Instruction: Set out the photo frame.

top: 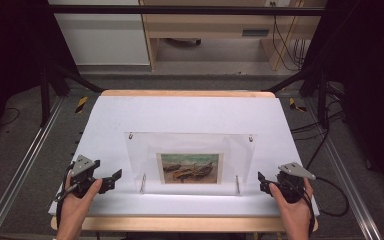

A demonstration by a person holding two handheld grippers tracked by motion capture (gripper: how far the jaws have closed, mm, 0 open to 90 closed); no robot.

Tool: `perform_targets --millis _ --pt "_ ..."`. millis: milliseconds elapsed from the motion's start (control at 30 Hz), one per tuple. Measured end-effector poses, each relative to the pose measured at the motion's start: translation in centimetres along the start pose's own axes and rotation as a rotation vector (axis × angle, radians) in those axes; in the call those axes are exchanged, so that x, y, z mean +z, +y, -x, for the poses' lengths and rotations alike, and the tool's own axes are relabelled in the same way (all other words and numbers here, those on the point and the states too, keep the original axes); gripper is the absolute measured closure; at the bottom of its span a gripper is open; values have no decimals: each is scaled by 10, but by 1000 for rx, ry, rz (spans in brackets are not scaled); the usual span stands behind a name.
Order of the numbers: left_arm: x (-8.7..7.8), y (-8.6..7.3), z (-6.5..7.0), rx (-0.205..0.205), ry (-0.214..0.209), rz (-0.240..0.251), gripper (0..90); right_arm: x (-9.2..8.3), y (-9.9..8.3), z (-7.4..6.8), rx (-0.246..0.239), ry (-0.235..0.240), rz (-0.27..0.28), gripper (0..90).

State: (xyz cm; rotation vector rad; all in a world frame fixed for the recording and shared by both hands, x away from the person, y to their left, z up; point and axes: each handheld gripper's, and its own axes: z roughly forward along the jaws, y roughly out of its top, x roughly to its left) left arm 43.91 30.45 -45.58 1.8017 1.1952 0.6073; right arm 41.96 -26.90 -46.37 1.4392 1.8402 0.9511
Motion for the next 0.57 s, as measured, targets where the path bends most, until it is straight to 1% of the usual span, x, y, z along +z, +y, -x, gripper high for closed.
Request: perform_targets --millis 33,67,100,167,200,233,300,333,367,433,467,500,567 --pt "2 1 -3 2 2 5 78 4 3 1 1 -5 -1 142" --pt "2 1 -3 2 2 5 71 4 3 1 1 -5 -1 142" --pt "9 2 -11 -1 16 10 69 13 9 4 10 -18 0 153" --pt "13 3 -17 -13 27 6 70 21 15 5 21 -27 -5 155" --pt "13 3 -17 -13 27 6 69 21 15 5 21 -27 -5 155" --pt "16 3 -22 -23 40 -10 69 29 18 6 28 -18 -17 152" --pt "16 1 -24 -31 42 -29 69 34 19 6 31 -6 -36 143" --pt "16 1 -24 -31 42 -29 69 34 19 6 31 -6 -36 143" --pt "16 1 -25 -29 48 -33 69 36 19 6 31 3 -49 134" --pt "14 1 -25 -20 68 -51 63 37 18 6 31 -3 -75 120" --pt "13 0 -25 -21 70 -50 62 37 18 6 36 -6 -94 110" --pt "12 1 -26 -26 73 -55 59 36 16 5 41 6 -106 99" --pt "12 1 -27 -28 72 -56 58 35 16 4 32 2 -107 97"
